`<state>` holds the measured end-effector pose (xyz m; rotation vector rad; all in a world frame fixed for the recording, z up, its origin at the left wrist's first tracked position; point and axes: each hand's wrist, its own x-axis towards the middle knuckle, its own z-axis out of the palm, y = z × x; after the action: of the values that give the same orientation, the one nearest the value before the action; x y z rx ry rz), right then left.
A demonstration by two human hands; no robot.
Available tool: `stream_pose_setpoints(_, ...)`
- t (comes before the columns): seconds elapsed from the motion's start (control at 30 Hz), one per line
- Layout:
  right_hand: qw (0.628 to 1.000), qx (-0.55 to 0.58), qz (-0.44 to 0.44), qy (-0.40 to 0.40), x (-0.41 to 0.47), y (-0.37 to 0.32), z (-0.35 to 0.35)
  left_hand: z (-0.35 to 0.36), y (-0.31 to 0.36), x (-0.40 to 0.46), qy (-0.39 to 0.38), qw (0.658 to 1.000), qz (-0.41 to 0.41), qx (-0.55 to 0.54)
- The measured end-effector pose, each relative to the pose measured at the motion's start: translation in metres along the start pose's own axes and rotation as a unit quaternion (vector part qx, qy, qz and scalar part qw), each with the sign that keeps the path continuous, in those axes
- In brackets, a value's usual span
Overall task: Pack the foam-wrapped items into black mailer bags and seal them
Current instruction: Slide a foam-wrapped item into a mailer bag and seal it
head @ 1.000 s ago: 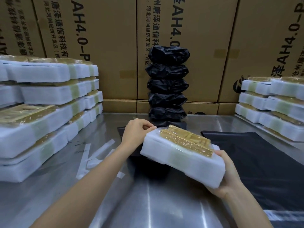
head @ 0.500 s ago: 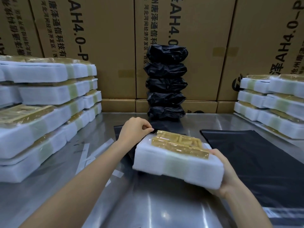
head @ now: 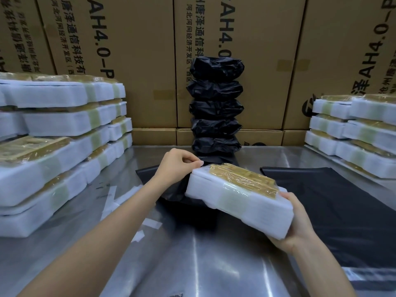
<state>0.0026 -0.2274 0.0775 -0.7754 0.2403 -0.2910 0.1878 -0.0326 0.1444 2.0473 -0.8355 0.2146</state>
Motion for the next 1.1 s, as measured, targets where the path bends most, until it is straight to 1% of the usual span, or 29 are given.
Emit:
stream_pose_setpoints(0.07, 1.000, -0.004, -0.007, 0.004, 0.000, -0.001, -0.001, -0.002, -0.001, 0.000, -0.006, 1.000, -0.013, -0.008)
stream_pose_setpoints(0.2, 1.000, -0.010, -0.011, 0.026, 0.002, 0.000, -0.004, -0.009, -0.005, -0.002, -0.025, 1.000, -0.008, 0.010)
stream_pose_setpoints(0.33, 0.997, -0.041, -0.017, 0.065, 0.001, -0.001, -0.004, -0.010, -0.004, -0.004, 0.007, 1.000, 0.000, 0.022)
stream_pose_setpoints(0.4, 0.994, -0.068, -0.025, 0.085, 0.001, 0.001, -0.003, -0.006, 0.001, -0.005, 0.019, 0.998, 0.011, 0.057)
stream_pose_setpoints(0.5, 0.991, -0.082, -0.026, 0.098, 0.000, 0.007, 0.003, 0.005, 0.011, -0.008, 0.003, 0.993, 0.031, 0.116)
stream_pose_setpoints(0.6, 0.991, -0.077, -0.036, 0.106, 0.001, 0.010, 0.009, 0.017, 0.018, -0.013, -0.020, 0.982, 0.051, 0.178)
stream_pose_setpoints(0.7, 0.991, -0.053, -0.056, 0.111, 0.001, 0.011, 0.011, 0.021, 0.024, -0.017, -0.024, 0.974, 0.072, 0.214)
stream_pose_setpoints(0.83, 0.988, -0.020, -0.089, 0.127, 0.001, 0.014, 0.012, 0.021, 0.033, -0.018, -0.035, 0.973, 0.098, 0.204)
stream_pose_setpoints(0.9, 0.986, -0.010, -0.101, 0.133, 0.002, 0.016, 0.013, 0.023, 0.038, -0.017, -0.022, 0.975, 0.100, 0.197)
stream_pose_setpoints(1.03, 0.990, -0.031, -0.099, 0.099, 0.002, 0.023, 0.016, 0.028, 0.045, -0.011, 0.007, 0.974, 0.078, 0.210)
stream_pose_setpoints(1.1, 0.990, -0.039, -0.097, 0.097, 0.004, 0.026, 0.016, 0.030, 0.049, -0.008, 0.004, 0.975, 0.078, 0.208)
